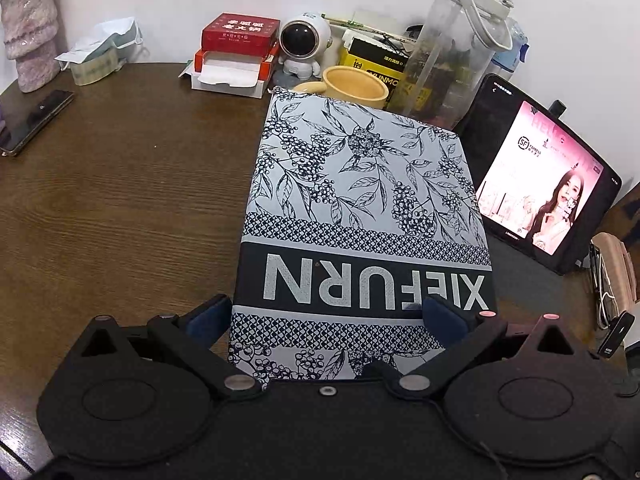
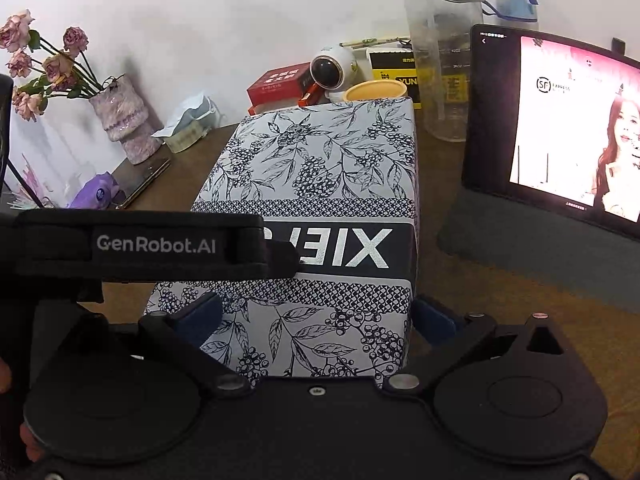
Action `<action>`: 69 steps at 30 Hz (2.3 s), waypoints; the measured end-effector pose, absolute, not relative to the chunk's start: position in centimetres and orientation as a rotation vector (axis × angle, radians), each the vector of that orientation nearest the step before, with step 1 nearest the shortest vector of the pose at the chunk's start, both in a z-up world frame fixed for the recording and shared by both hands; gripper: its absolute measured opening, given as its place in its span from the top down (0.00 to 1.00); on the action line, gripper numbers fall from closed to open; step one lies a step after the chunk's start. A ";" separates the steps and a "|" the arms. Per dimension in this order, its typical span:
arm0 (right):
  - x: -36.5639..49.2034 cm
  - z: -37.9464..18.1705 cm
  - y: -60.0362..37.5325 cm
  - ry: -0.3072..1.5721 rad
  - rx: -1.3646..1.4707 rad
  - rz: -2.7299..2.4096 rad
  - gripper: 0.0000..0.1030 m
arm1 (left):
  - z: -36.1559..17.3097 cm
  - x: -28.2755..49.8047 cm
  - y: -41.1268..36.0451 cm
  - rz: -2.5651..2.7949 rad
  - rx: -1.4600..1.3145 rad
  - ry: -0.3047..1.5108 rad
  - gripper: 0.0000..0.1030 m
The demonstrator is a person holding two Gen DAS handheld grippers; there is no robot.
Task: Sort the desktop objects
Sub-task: 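Lower the lid with both grippers onto the open floral box, then open both grippers to release the lid on the box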
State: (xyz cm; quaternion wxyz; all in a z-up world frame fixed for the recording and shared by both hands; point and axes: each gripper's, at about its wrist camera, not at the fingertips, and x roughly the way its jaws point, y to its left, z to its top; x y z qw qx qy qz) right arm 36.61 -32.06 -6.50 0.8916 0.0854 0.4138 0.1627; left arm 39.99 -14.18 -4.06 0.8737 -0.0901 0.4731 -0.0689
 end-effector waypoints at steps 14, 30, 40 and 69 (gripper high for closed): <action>39.8 -4.8 -33.6 0.861 0.199 0.348 0.08 | -2.0 43.8 -12.7 -0.149 -0.153 0.940 0.05; 44.2 -7.0 -34.0 0.979 0.212 0.327 0.21 | -4.8 47.9 -13.5 -0.162 -0.069 1.046 0.03; 44.3 -7.7 -34.6 0.981 0.258 0.345 0.20 | -5.1 47.7 -13.8 -0.171 -0.021 1.013 0.00; 21.1 0.5 -30.8 0.788 0.052 0.321 0.00 | 3.4 27.8 -8.8 -0.187 -0.042 0.756 0.00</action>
